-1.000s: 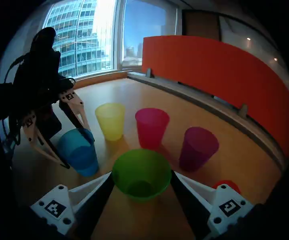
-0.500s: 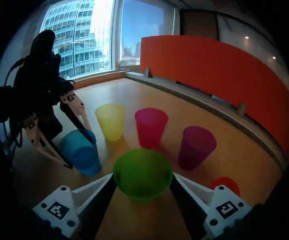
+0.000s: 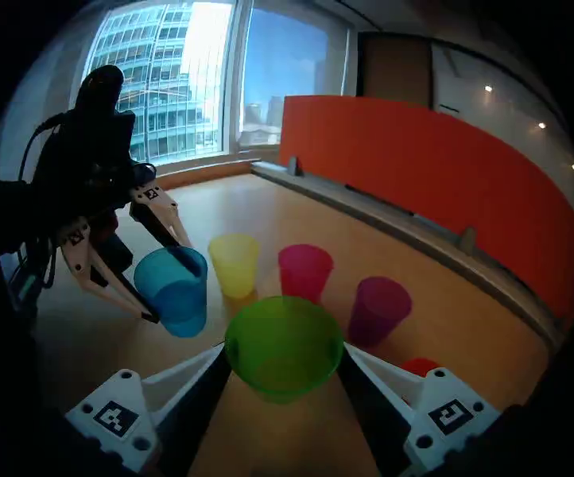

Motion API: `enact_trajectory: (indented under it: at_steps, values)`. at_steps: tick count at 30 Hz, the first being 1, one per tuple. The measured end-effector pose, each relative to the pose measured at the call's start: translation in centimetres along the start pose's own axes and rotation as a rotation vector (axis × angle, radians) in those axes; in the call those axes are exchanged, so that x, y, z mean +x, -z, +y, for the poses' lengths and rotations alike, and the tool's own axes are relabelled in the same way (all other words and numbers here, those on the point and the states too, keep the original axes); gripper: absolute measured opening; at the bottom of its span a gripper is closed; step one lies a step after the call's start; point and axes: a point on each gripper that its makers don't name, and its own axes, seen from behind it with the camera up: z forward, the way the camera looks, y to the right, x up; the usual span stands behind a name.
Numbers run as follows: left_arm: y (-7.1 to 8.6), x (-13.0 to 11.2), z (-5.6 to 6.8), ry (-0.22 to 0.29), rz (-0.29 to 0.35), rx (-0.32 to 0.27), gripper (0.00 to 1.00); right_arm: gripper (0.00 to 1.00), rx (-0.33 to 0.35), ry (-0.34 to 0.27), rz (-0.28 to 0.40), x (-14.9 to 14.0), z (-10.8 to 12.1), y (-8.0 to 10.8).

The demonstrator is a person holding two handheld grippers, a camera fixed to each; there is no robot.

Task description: Pour water

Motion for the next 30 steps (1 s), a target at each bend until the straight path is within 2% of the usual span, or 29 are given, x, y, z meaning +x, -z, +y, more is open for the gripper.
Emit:
enact_trajectory:
  at_steps: [9, 18, 30]
  values:
    - [3.3, 3.7, 0.5, -0.008, 0.103, 0.044, 0.86, 0.91, -0.006, 0.002, 0.06, 2.5, -1.5, 2.9]
    - [6.4, 6.1, 1.3, -0.021, 0.179, 0.084, 0.85, 0.91, -0.004, 0.0, 0.135, 5.0, -3.0, 5.7]
    - [9.0, 8.8, 2.3, -0.012, 0.282, 0.102, 0.86, 0.91, 0.001, -0.008, 0.265, 8.2, -4.5, 8.4]
